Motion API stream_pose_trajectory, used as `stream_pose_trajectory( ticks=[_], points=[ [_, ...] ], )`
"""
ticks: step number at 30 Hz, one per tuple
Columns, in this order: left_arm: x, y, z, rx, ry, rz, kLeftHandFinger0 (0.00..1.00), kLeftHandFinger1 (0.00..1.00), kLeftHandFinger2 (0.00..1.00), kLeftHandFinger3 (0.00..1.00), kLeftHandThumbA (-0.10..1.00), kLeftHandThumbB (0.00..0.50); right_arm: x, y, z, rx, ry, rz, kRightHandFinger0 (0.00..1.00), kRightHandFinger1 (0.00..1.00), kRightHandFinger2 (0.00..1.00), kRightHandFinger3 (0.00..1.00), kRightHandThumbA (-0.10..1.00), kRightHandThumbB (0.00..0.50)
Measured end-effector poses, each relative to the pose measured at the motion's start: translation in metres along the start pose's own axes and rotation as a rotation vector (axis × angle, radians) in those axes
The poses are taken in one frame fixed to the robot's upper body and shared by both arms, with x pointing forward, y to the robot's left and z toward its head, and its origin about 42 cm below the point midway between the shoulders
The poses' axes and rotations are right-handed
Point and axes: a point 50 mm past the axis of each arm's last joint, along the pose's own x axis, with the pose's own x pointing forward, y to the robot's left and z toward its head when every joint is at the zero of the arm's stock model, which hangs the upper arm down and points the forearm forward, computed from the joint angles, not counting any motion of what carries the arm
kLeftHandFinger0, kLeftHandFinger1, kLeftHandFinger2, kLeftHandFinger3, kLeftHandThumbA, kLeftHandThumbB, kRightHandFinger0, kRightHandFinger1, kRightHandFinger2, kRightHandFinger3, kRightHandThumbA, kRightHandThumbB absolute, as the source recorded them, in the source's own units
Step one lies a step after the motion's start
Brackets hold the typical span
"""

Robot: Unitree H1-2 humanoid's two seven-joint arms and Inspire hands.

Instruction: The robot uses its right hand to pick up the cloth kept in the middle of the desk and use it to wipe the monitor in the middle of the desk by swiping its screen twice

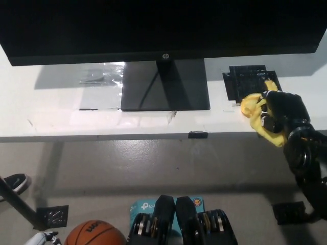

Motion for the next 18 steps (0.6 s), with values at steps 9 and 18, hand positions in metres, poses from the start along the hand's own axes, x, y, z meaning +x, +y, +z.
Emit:
stream_pose_trajectory(
  ticks=[9, 18],
  points=[
    [0.0, 0.0, 0.0, -0.002, 0.0, -0.002, 0.92, 0.97, 0.94, 0.79, 0.26, 0.3, -0.011, 0.018, -0.002, 0.113, -0.005, -0.135, 0.0, 0.23, 0.44, 0.22, -0.1, 0.0],
    [0.0, -0.005, 0.0, -0.007, 0.003, -0.01, 0.92, 0.97, 0.94, 0.82, 0.27, 0.291, -0.021, 0.032, -0.002, 0.44, 0.076, -0.175, 0.0, 0.06, 0.37, 0.03, -0.1, 0.0]
  ],
)
